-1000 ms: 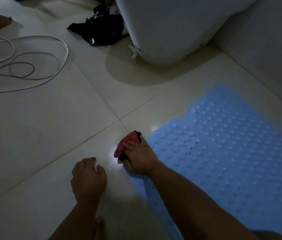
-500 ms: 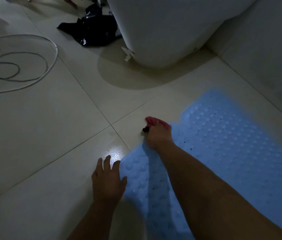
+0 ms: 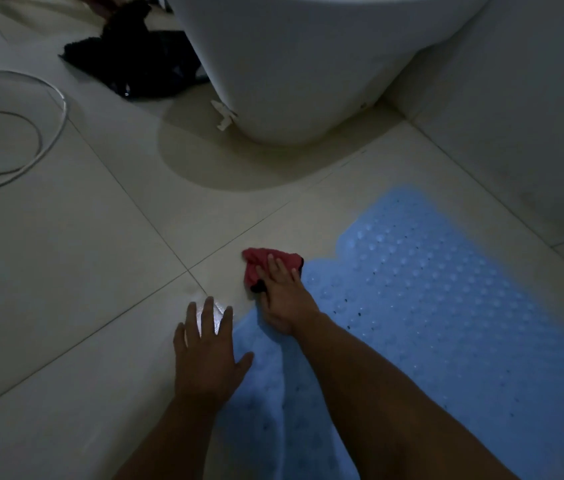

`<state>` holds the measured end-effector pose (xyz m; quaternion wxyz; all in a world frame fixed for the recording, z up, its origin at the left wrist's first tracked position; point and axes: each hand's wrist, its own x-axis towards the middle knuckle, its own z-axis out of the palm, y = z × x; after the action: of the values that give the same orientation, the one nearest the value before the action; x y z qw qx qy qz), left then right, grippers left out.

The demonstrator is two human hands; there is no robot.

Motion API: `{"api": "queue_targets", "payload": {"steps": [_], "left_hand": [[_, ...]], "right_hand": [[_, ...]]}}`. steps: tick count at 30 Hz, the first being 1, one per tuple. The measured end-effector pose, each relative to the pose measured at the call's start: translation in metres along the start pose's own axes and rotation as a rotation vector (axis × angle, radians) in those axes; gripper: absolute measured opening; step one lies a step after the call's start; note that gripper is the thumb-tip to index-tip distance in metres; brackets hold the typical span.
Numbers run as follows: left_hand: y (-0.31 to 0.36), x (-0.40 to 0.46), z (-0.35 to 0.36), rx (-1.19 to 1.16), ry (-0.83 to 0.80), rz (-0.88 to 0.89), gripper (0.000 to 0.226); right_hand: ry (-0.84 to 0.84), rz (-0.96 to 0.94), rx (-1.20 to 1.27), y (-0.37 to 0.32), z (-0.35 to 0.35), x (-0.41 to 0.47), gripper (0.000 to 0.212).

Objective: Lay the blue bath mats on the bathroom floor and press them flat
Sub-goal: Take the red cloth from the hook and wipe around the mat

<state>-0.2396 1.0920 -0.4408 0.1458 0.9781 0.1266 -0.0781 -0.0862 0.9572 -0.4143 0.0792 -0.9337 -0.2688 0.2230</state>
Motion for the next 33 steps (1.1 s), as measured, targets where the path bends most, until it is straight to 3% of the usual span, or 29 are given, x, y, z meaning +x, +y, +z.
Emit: {"api": "queue_targets", "payload": {"steps": [8,15,19,21,24,27,33], "left_hand": [[0.015,0.054,0.018,0.011,-0.04,0.069,0.121],[0.011,0.058,0.015,-0.084,-0.149,0.061,0.121],[0.011,0.061,0.008,-0.087,-0.225,0.056,0.12],[0.011,0.06,0.01,-0.085,-0.227,0.068,0.12],[0.008,0.055,0.013,-0.087,-0.215,0.071,0.12],[0.009,0.055,0.014,-0.082,-0.236,0.06,0.119],[0.008,0.057,0.021,-0.018,-0.189,0.087,0.115]], "right_hand": [[0.015,0.138,0.127,0.033,-0.027,0.04,0.061],[0.017,0.289,0.175,0.101,-0.06,0.066,0.059],[0.125,0.345,0.203,0.082,-0.044,0.064,0.058],[0.127,0.311,0.179,0.066,-0.033,0.049,0.058],[0.077,0.117,0.089,0.05,-0.026,0.025,0.065],[0.04,0.023,0.053,0.065,-0.031,0.02,0.07],[0.093,0.238,0.075,0.111,-0.072,0.069,0.056]]}}
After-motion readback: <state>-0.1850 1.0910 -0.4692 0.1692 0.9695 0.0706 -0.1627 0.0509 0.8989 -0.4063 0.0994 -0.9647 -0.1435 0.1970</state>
